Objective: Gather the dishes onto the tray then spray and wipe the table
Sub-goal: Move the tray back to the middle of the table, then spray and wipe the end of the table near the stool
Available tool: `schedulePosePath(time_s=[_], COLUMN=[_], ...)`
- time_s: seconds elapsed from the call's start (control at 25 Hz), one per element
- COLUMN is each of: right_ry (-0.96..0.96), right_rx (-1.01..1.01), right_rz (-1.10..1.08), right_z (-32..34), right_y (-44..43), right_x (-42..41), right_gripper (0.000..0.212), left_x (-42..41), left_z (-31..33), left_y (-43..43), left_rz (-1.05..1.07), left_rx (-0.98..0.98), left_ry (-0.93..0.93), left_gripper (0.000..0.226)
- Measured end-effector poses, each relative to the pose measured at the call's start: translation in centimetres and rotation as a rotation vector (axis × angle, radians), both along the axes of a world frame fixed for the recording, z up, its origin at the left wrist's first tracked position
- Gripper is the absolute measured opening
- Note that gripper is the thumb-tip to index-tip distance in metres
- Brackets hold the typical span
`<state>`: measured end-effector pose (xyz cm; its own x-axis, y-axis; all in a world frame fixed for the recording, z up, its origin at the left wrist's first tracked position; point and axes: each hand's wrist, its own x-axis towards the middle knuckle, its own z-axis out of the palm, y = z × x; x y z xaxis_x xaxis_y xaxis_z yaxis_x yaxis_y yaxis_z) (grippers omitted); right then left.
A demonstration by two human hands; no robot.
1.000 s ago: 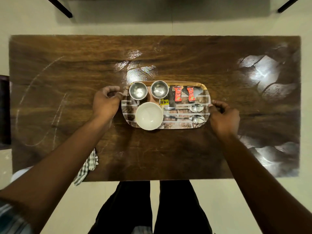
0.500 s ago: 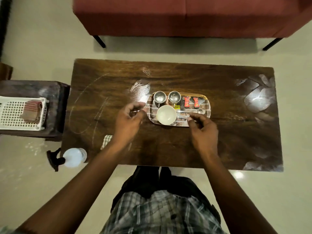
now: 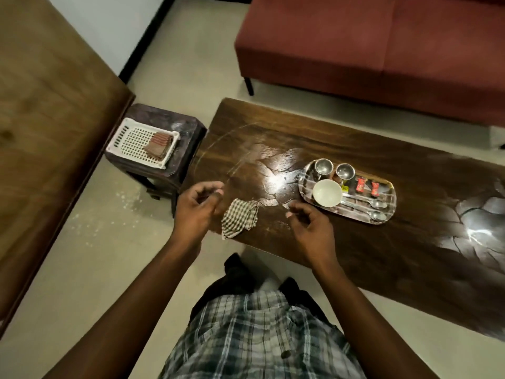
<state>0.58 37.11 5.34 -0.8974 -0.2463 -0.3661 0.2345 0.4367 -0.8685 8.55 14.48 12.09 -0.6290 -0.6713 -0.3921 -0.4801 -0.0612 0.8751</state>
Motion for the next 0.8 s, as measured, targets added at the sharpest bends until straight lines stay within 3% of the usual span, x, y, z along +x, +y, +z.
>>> schedulePosePath(time_s=[0.24,0.4,0.56,0.68,0.8], right_ry=[-0.033,-0.031,-0.064,-0.123,-0.192], right_rx=[0.044,0.100,0.203,0.337,0.441], right_rz=[0.130,0.136,0.125,0.172,0.299], right_z=[-1.5,-2.8,-5.5,-8.9,-13.1], right_y=[-9.8,-16.7,-21.9,-23.7,-24.4], right_x=[3.1,4.4,4.8,5.1,5.1], right_gripper=[0.028,0.030,0.035,0.048,0.071], left_x=[4.8,5.6,5.7,7.4,9.0], left_z=[-1.8,-5.0,-9.6,-15.1,-20.6], left_y=[-9.8,-15.4,-20.2,-23.4,-24.9], left_rz=[0.086,-0.224,-0.367,-0.328,-0.490], left_rx=[-0.023,-0.240,-0.211,-0.228,-0.236], left_ry=[-0.036,-0.119,-0.099,-0.221,-0.370], left_gripper=[0.020,0.030,0.058,0.080,0.097])
